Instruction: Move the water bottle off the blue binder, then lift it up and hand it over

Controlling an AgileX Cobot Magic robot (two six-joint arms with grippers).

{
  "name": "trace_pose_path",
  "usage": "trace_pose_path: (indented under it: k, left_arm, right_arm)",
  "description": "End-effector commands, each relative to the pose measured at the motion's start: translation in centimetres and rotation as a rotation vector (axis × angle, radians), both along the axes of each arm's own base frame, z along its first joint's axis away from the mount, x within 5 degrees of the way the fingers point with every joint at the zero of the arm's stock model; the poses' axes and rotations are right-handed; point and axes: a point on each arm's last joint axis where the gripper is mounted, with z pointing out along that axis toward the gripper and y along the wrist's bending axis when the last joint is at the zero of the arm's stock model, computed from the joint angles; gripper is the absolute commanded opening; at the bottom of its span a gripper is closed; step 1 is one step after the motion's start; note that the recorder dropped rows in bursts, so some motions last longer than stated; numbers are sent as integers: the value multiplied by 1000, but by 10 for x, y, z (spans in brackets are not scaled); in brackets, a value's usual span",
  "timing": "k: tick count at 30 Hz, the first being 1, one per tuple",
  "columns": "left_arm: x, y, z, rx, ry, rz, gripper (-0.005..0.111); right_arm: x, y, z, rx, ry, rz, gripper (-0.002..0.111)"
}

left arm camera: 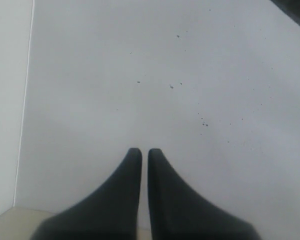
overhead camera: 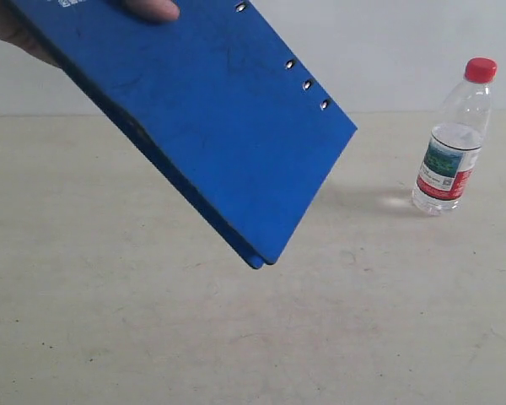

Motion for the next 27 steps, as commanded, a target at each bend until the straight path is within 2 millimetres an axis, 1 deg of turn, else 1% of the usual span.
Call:
trace_pose_path:
  k: [1, 4, 6, 7, 9, 19, 27]
  left_arm:
    - [0, 0, 0, 3, 1, -2, 5]
    - [0, 0, 0, 3, 1, -2, 5]
    - [0, 0, 0, 3, 1, -2, 5]
    - [0, 0, 0, 3, 1, -2, 5]
    - [0, 0, 0, 3, 1, -2, 5]
    - [0, 0, 0, 3, 1, -2, 5]
    - [0, 0, 0, 3, 1, -2, 5]
  right_arm:
    - [-4, 6, -24, -89, 272, 77, 0]
    - [-4, 8, -24, -110, 270, 119, 0]
    - [-4, 12, -23, -143, 263, 212, 0]
    - [-4, 12, -24, -108, 264, 211, 0]
    - [-4, 12, -24, -47, 274, 192, 0]
    - [-4, 2, -25, -25, 280, 8, 0]
    - [-4, 3, -24, -37, 273, 25, 0]
